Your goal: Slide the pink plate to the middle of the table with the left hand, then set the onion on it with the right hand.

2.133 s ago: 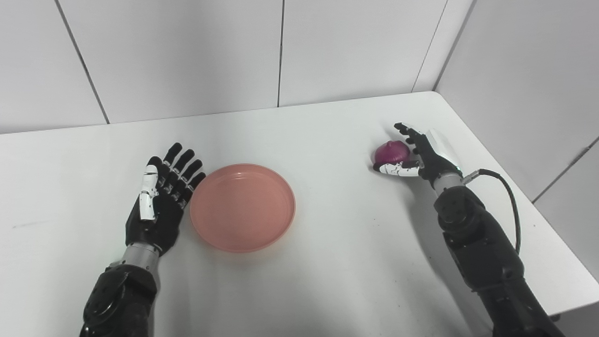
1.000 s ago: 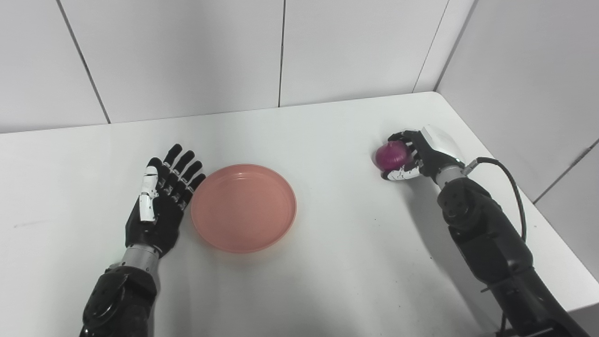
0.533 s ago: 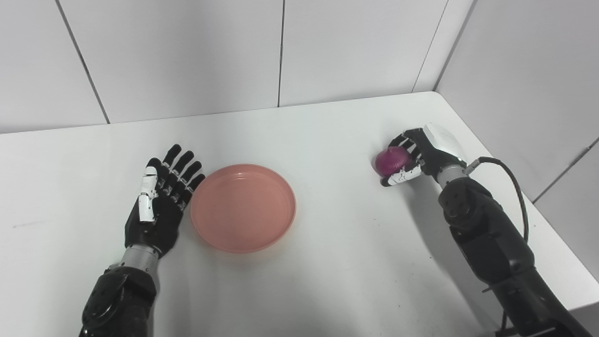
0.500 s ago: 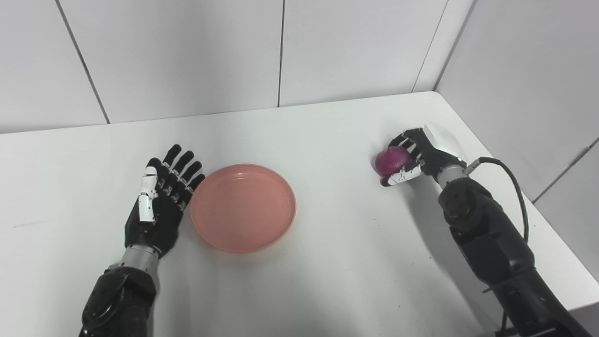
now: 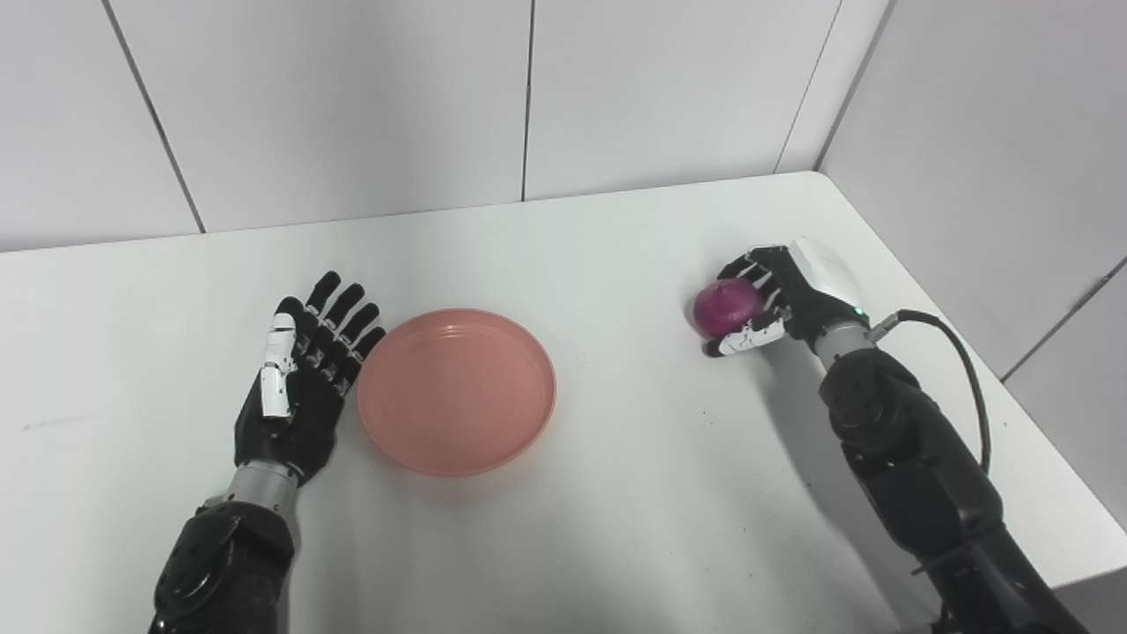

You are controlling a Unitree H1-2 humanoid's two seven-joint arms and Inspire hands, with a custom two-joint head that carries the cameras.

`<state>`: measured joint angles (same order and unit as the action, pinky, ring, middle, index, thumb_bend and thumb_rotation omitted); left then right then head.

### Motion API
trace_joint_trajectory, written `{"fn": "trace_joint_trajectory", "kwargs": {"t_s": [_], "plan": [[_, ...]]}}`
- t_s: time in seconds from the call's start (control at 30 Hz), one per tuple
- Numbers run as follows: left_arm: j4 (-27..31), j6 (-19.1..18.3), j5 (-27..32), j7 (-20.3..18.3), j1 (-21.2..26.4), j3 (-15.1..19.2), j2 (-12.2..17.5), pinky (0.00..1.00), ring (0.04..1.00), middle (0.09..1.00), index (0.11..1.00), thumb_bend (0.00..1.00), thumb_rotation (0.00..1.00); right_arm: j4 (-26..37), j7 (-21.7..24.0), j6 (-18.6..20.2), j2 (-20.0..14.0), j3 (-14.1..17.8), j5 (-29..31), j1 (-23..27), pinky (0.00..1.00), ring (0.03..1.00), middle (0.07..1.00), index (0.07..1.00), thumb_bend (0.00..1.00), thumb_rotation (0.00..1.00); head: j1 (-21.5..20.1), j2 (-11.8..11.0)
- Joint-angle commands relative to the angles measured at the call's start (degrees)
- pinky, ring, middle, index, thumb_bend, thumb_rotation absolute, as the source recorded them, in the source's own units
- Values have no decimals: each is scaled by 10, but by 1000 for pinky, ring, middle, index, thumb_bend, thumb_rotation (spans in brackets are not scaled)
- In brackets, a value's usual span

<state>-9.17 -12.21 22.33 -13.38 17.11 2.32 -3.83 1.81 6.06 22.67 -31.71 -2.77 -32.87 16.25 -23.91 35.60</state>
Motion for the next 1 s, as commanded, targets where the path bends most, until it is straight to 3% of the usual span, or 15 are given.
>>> {"fn": "trace_joint_trajectory", "kwargs": {"t_s": [0.0, 0.17, 0.53, 0.8, 0.97], "plan": [[-4, -8, -6, 8, -7, -1, -2, 903, 916, 934, 928, 462, 1000, 31, -13, -21, -10, 16, 4, 12, 404, 477, 517, 499, 635, 56, 2, -1], [-1, -12, -6, 11, -8, -2, -5, 906, 916, 932, 924, 461, 1000, 80, -5, -7, 6, 23, 15, 18, 390, 460, 504, 524, 631, 5, 7, 0], [-1, -11, -6, 18, -8, -5, -12, 913, 918, 931, 924, 460, 1000, 139, 20, -19, 26, 10, 20, 44, 419, 482, 522, 541, 608, 39, 21, -2], [1, -9, -13, 25, -9, -11, -19, 904, 915, 928, 921, 455, 1000, 147, 30, -21, 55, -24, 5, 72, 389, 448, 499, 524, 616, 62, 45, -4], [4, -7, -22, 37, -9, -15, -28, 890, 908, 926, 917, 454, 1000, 144, 41, -24, 71, -52, -3, 88, 416, 483, 527, 536, 622, 73, 69, -3]]}}
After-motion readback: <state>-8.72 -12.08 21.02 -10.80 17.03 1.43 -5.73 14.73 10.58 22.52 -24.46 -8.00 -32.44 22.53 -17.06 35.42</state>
